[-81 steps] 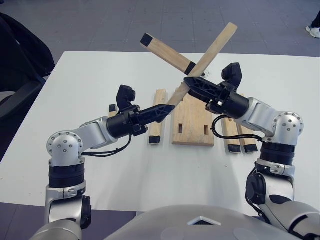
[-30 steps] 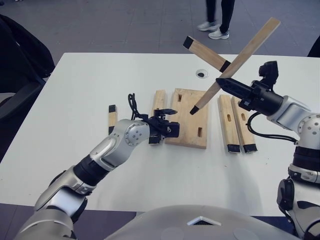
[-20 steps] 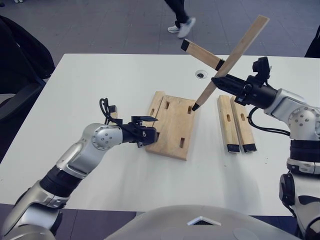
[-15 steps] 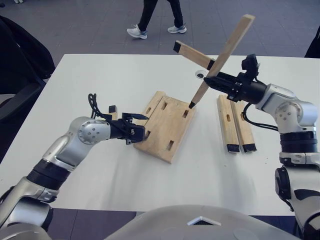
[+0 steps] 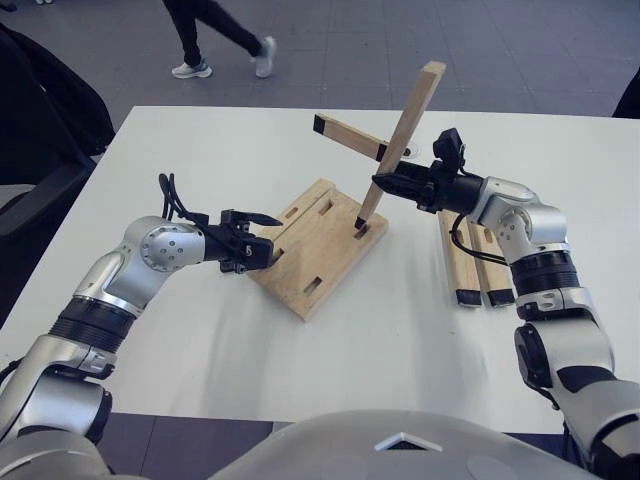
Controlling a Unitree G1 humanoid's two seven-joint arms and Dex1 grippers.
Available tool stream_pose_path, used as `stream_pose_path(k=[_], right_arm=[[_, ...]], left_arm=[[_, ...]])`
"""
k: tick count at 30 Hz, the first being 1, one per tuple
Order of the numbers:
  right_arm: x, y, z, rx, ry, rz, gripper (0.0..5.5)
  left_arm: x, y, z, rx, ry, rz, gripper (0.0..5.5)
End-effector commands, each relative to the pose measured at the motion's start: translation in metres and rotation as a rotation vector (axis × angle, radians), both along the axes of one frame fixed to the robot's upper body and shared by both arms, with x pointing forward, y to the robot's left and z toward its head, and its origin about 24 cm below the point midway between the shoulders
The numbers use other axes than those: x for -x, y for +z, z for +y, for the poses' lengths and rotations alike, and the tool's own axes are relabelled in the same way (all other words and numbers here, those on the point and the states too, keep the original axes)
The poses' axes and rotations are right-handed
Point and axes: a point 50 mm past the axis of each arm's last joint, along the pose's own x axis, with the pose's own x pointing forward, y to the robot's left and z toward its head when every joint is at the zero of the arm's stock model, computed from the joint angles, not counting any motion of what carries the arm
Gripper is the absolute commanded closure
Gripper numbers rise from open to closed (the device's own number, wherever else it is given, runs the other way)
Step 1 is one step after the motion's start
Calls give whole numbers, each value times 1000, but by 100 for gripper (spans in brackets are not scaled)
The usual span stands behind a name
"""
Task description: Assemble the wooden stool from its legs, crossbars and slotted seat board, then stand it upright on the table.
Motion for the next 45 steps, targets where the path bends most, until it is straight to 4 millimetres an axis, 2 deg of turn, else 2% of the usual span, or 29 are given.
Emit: stream_pose_path(k=[1, 6, 10, 18, 23, 30, 34, 36, 40, 45], right_arm=[[1, -1, 5, 13, 21, -15, 347], [3, -13, 11, 31, 27, 20, 347], [3, -20, 7, 52, 16, 34, 347], [1, -15, -8, 46, -19, 30, 347], [0, -10, -9, 42, -9, 16, 347], [6, -20, -9, 85, 3, 36, 347], [8, -32, -3, 113, -17, 58, 347], [13, -40, 3, 140, -13, 57, 347], [36, -55, 12, 195, 22, 17, 347], [64, -72, 11, 268, 17, -2, 347]], left_arm=[[16, -32, -3, -49, -1, 126, 193], [14, -31, -4, -47, 4, 121, 193], [15, -32, -4, -49, 6, 123, 193], [17, -34, -2, -56, 19, 134, 193], [19, -36, -2, -53, 21, 141, 193], [19, -35, -2, -51, 24, 139, 193], [18, -35, -4, -46, 22, 137, 193], [18, -34, -7, -42, 22, 136, 193], [21, -32, -12, -30, 22, 138, 193], [26, -34, -16, -15, 43, 145, 193]])
